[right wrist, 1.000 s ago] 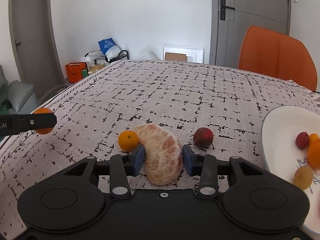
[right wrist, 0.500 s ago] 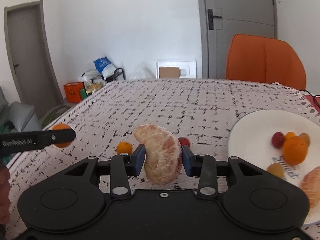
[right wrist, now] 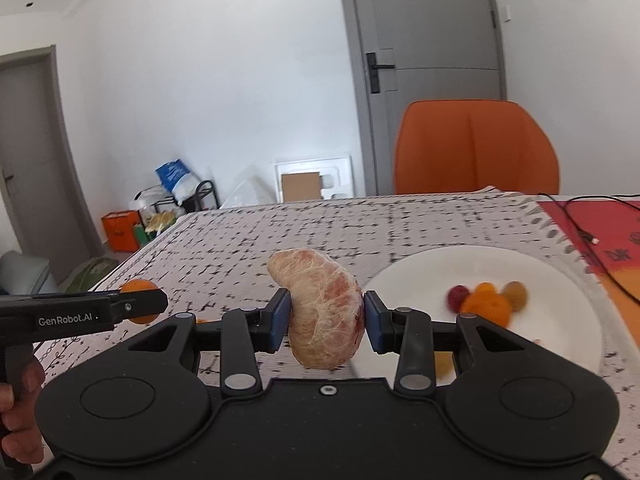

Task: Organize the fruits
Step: 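Carry the orange and pomelo segment onto the white plate and open both tools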

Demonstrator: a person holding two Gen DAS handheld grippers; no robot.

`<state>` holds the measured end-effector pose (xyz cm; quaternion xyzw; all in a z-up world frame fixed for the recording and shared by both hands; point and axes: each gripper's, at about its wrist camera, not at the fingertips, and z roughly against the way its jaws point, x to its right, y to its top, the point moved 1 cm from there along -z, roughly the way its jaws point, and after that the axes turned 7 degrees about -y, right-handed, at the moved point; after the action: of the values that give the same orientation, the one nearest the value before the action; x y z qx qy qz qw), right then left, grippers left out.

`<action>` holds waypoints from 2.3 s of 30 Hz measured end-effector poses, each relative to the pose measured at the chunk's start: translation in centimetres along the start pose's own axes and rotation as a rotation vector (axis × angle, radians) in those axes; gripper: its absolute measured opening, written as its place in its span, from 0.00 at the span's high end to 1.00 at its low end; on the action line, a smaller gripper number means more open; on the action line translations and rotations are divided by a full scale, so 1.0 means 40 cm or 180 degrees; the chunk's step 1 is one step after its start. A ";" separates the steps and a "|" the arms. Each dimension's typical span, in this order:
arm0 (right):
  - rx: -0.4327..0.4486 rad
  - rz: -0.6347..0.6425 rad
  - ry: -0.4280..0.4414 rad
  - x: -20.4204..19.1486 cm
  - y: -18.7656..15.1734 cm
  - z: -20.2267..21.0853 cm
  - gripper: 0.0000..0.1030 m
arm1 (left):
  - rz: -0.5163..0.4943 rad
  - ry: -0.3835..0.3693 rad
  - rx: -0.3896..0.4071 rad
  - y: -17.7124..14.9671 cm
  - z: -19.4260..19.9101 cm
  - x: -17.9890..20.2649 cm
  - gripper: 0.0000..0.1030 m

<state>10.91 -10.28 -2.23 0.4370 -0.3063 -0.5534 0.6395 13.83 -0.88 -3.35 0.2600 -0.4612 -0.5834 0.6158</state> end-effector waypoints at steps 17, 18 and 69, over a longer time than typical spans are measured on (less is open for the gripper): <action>0.0059 -0.0293 -0.0319 0.152 -0.025 0.054 0.64 | -0.0271 -0.0272 -0.0059 0.000 -0.064 0.146 0.65; 0.0056 -0.0316 -0.0338 0.163 -0.027 0.054 0.64 | -0.0283 -0.0286 -0.0063 0.000 -0.068 0.153 0.65; -0.0094 -0.0807 -0.0404 0.276 -0.085 0.064 0.28 | -0.0516 -0.0394 -0.0180 -0.018 -0.135 0.247 0.38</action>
<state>9.40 -21.64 -5.20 0.4269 -0.2802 -0.6607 0.5502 17.15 -11.67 -3.71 0.2423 -0.4592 -0.6591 0.5440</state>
